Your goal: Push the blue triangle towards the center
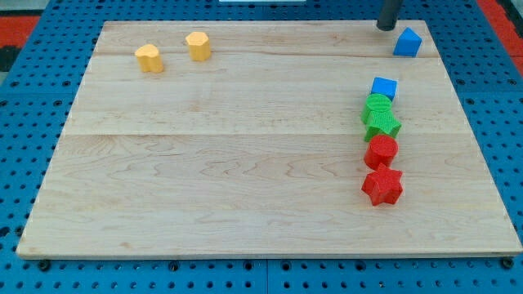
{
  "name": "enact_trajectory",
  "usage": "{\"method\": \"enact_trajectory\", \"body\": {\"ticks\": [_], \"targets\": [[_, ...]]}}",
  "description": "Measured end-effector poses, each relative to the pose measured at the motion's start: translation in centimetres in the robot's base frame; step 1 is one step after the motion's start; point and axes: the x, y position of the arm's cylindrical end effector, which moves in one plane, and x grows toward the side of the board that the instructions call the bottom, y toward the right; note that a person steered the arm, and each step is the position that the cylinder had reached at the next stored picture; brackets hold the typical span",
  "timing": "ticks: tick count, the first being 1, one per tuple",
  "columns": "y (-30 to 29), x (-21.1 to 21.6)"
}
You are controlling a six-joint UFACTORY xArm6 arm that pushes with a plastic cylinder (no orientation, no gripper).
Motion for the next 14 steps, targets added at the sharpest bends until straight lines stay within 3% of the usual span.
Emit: {"method": "enact_trajectory", "body": {"ticks": [2,4,5,7,9,12,14], "targets": [[5.8,2.8],[-0.4,3.7],[-0.4,3.8],[5.5,4.7],[2.0,5.4],[-4.9,10.8],[-3.6,6.4]]}}
